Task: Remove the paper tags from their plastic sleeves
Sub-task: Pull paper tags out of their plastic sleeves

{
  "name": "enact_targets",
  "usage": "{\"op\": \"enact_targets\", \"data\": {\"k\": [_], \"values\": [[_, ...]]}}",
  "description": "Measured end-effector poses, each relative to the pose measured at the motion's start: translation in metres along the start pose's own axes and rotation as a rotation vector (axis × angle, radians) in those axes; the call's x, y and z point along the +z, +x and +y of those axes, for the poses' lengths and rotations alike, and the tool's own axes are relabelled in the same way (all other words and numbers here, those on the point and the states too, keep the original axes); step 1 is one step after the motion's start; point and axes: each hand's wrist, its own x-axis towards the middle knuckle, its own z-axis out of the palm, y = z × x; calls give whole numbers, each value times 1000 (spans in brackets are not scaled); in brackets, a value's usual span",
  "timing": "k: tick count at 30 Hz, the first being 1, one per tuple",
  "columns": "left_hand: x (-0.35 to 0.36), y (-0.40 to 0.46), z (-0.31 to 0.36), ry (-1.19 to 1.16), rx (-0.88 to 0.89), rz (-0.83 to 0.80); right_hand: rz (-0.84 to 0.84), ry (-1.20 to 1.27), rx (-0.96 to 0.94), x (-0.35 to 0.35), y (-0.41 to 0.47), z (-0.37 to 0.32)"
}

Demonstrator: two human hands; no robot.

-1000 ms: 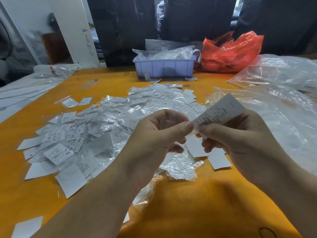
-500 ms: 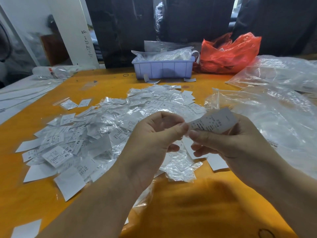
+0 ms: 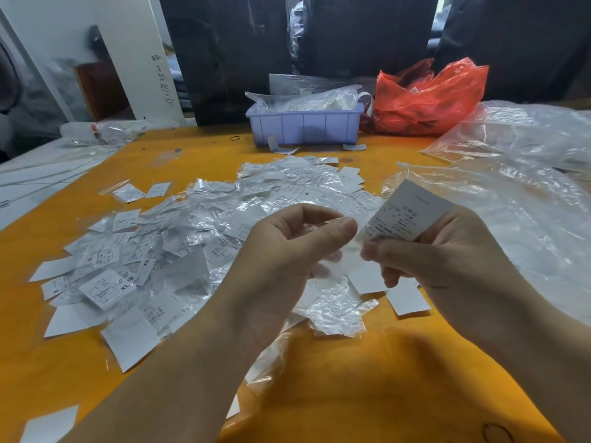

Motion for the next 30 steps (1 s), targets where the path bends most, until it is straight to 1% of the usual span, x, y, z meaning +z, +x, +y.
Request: {"op": "enact_targets", "data": {"k": [4, 7, 11, 15, 24, 30], "values": [[1, -2, 0, 45, 48, 19, -44, 17, 14, -1, 1, 2], [1, -2, 0, 50, 55, 39, -78, 117, -12, -5, 4, 1], [1, -2, 0, 57, 57, 44, -82, 216, -22, -11, 6, 0], [2, -3, 0, 38, 62, 18, -127, 169, -27, -9, 5, 2], [1, -3, 1, 22, 51, -32, -55, 92, 6, -4, 3, -1], [0, -3, 0, 17, 53, -19, -101, 107, -24, -4, 1, -4]]}}
